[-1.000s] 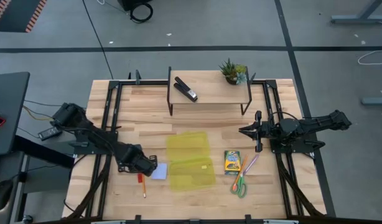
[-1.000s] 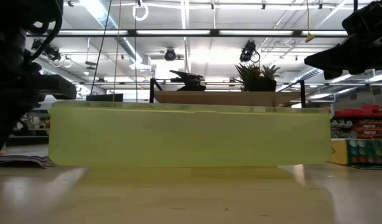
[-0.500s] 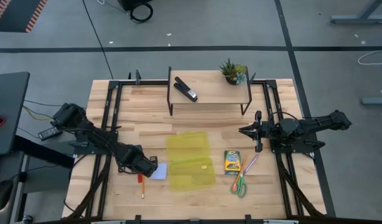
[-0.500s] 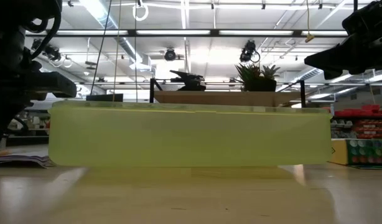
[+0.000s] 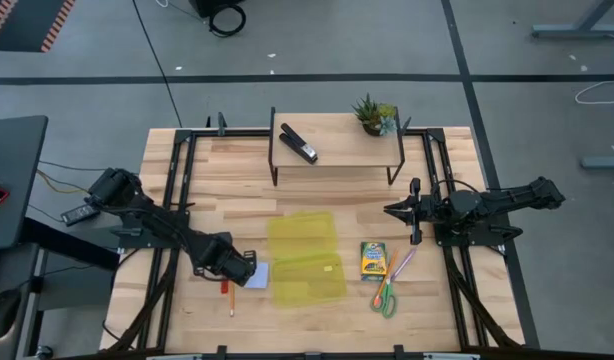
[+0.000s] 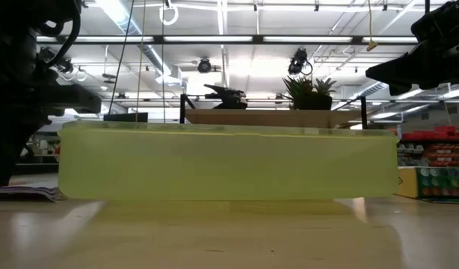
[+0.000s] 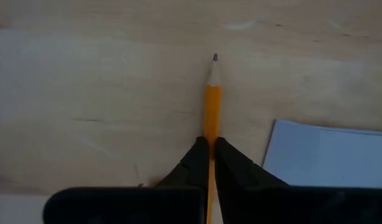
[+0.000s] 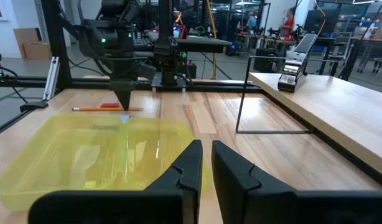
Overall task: Pack school essentials
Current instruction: Put the left orange pencil into the yellow supply box
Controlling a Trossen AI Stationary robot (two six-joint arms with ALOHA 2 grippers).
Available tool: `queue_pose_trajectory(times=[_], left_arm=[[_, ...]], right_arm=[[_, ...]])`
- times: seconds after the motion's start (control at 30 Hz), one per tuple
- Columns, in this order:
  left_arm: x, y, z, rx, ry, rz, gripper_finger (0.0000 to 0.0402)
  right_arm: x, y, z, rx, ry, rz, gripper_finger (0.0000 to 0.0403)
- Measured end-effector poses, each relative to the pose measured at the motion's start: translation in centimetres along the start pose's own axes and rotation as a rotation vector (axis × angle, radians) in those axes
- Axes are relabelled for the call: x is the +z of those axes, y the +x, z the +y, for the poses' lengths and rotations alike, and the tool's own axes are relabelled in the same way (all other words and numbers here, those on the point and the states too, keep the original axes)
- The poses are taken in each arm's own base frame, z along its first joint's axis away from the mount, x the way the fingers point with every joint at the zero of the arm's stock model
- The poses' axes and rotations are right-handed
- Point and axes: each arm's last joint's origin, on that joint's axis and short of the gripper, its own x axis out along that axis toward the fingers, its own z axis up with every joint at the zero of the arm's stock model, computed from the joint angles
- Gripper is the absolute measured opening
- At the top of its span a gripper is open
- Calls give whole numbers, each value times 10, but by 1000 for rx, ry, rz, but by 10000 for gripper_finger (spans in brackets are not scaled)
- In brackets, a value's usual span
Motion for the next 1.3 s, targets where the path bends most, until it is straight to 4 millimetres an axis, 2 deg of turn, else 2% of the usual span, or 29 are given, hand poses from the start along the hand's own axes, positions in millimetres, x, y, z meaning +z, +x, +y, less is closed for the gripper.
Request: queue_pose_trajectory(times=[0.53, 0.6, 0.83, 0.93, 1.1, 1.2, 1.3], left_arm=[[-1, -4, 0, -17, 8, 13, 2], [-1, -4, 0, -24, 16, 18, 13], [-2, -4, 0, -28, 19, 21, 117], [-4, -10, -4, -29, 27, 26, 143], [-16, -24, -16, -24, 88, 186, 151], [-25, -29, -19, -19, 94, 312, 142], [-31, -30, -18, -15, 96, 356, 128]], right_arm=[[0, 0, 0, 0, 0, 0, 42], [0, 0, 0, 0, 0, 0, 42], [0, 0, 0, 0, 0, 0, 42], [0, 0, 0, 0, 0, 0, 42], [0, 0, 0, 0, 0, 0, 42], [0, 0, 0, 0, 0, 0, 42], [0, 0, 0, 0, 0, 1, 42]])
